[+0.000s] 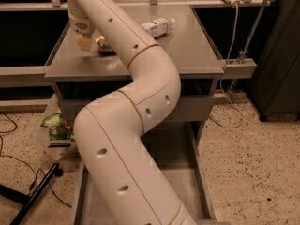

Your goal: Place orange can into middle drawer

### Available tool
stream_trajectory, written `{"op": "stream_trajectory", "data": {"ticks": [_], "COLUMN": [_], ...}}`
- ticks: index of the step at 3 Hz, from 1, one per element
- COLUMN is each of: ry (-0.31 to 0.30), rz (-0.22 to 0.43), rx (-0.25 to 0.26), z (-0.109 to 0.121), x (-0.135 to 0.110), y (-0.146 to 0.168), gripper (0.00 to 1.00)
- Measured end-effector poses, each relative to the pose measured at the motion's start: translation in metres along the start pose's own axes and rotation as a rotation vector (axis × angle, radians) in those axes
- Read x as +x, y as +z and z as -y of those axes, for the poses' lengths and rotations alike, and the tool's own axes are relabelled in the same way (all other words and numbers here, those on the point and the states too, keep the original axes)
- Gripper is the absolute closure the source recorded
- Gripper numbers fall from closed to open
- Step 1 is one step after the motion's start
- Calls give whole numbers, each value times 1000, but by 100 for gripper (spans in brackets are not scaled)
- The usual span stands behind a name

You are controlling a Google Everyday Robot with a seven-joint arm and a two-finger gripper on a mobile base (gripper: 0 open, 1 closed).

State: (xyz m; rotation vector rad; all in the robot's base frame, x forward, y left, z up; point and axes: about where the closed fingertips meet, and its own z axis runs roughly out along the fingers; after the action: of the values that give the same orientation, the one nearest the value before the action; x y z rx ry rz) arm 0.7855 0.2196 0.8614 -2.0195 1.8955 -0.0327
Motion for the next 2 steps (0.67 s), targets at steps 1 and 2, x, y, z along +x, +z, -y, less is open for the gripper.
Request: {"op": "stream_trajectory", "data": {"ticks": [1, 2], "ry": [-1, 0], "rz": [11, 18], "rx": [13, 22], "z": [4, 7], "x": [-4, -6], "y": [5, 9], "gripper": [100, 81]}}
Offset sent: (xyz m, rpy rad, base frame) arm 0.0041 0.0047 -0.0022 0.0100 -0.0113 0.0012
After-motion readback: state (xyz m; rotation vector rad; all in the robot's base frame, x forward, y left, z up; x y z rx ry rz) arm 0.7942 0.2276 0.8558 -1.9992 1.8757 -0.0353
